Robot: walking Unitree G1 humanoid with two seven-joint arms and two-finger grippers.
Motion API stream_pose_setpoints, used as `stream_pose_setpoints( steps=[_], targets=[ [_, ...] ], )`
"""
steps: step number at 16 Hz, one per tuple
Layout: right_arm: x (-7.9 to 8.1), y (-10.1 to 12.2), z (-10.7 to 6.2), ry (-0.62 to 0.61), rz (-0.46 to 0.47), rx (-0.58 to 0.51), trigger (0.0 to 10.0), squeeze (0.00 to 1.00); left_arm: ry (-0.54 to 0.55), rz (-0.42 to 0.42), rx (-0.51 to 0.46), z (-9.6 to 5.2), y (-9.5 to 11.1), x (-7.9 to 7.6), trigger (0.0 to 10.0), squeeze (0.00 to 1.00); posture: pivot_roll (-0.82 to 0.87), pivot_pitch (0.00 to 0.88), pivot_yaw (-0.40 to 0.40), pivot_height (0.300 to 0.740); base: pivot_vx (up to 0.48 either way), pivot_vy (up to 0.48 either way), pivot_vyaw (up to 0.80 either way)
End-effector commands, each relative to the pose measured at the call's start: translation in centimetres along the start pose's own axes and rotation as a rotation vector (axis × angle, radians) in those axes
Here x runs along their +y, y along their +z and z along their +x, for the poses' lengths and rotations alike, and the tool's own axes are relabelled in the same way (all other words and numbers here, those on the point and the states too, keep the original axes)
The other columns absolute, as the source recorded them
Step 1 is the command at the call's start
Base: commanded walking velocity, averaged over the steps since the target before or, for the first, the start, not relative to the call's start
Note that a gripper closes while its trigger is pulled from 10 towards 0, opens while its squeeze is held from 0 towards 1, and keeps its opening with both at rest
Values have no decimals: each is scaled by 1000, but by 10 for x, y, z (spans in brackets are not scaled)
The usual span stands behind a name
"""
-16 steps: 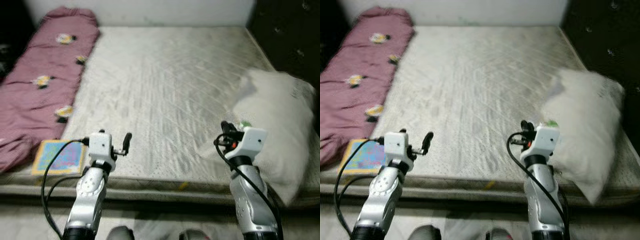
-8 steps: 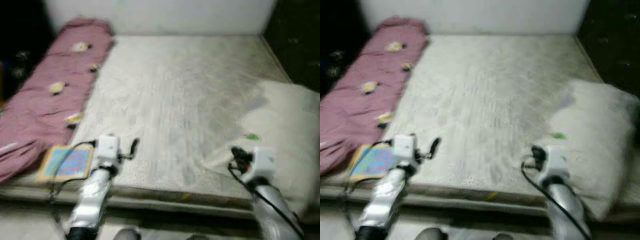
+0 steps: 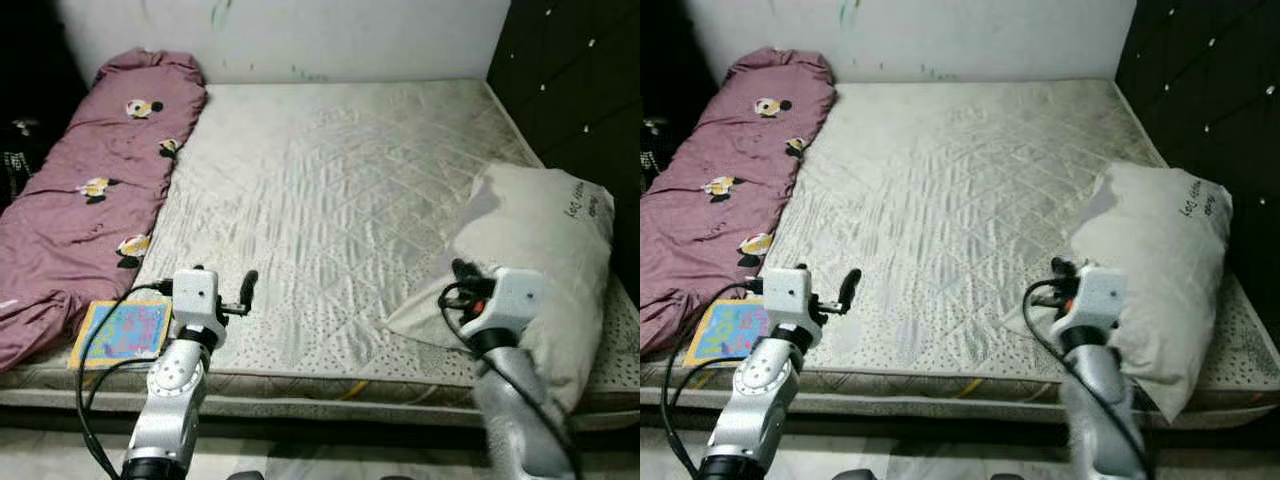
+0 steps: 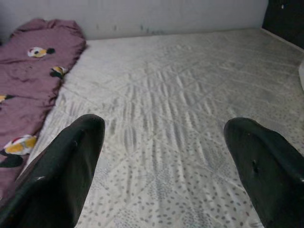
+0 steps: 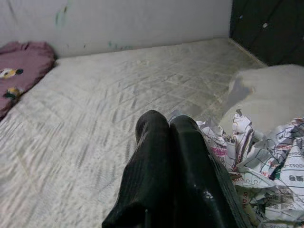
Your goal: Clean up the room
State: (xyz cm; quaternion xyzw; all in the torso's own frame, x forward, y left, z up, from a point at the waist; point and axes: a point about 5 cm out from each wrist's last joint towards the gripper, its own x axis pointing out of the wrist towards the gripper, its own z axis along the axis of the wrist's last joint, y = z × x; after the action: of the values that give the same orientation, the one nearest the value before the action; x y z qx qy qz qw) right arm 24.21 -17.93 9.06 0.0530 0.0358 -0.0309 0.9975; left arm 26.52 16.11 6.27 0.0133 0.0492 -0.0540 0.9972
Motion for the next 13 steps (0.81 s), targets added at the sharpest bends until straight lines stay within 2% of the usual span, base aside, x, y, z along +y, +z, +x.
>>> stream_pose_setpoints(
  steps=[1,2,4,7,10,13],
  targets=[
    [0,-2,-2,-28,-1,1,10000,0,9,10,0,0,3,4,10000,0,-46,0,66,740,0,0,0],
    [0,-4,-2,-47,27,5,10000,0,4,9,6,-1,1,3,10000,0,-48,0,64,740,0,0,0],
    [0,-7,-1,-47,27,17,10000,0,-12,8,16,-2,-1,-2,10000,0,-39,0,54,740,0,0,0],
    [-3,-9,4,-53,26,30,10000,0,-10,-8,-6,7,6,-4,10000,0,-36,0,35,740,0,0,0],
    [1,-8,6,-34,21,32,10000,0,-11,-13,1,6,3,-5,10000,0,-46,0,33,740,0,276,-667],
    [-1,-11,3,-43,22,42,10000,0,-21,-19,10,6,1,-7,10000,0,-57,0,36,740,0,334,-800]
  ],
)
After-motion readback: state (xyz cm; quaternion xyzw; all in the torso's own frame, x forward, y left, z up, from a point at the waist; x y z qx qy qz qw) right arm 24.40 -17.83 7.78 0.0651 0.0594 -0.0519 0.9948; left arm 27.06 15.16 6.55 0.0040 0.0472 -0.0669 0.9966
